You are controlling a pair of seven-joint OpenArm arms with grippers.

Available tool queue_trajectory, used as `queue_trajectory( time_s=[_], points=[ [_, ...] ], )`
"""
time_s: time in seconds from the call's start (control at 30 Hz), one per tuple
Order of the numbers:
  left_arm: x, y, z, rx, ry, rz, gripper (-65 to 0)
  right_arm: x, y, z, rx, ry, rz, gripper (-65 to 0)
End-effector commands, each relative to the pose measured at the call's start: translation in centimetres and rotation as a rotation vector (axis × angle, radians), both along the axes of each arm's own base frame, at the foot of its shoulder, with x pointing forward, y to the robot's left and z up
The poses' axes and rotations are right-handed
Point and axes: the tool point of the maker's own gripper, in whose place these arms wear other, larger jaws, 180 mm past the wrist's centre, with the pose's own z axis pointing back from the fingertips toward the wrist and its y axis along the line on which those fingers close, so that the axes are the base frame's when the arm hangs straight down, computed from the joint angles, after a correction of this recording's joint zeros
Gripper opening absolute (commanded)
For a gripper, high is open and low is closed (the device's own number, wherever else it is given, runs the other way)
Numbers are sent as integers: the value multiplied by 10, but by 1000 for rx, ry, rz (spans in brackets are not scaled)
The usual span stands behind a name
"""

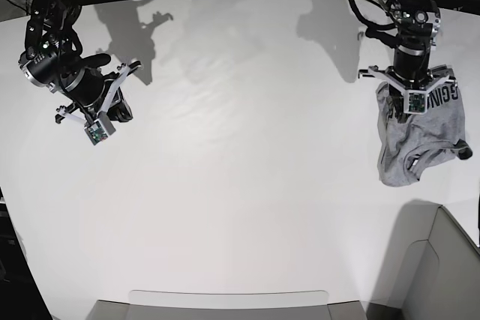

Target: Fold the T-shirt properly

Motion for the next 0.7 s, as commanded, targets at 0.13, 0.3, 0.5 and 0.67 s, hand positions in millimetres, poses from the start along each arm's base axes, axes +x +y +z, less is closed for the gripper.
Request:
queue_trajectory(
  time_s=[0.13,0.3,0.5,0.67],
  points=[
    [-13,0,0,3,1,1,-650,-9,0,-1,3,2,9,-650],
    [-32,0,-13,-15,47,30,-650,-24,-8,-12,-33,54,24,-650],
    [-62,2,-31,-12,134,39,-650,-46,-15,-27,-64,121,40,-650],
    [-83,1,-39,-56,162,45,-650,-51,-16,-30,-71,138,45,-650]
  ],
)
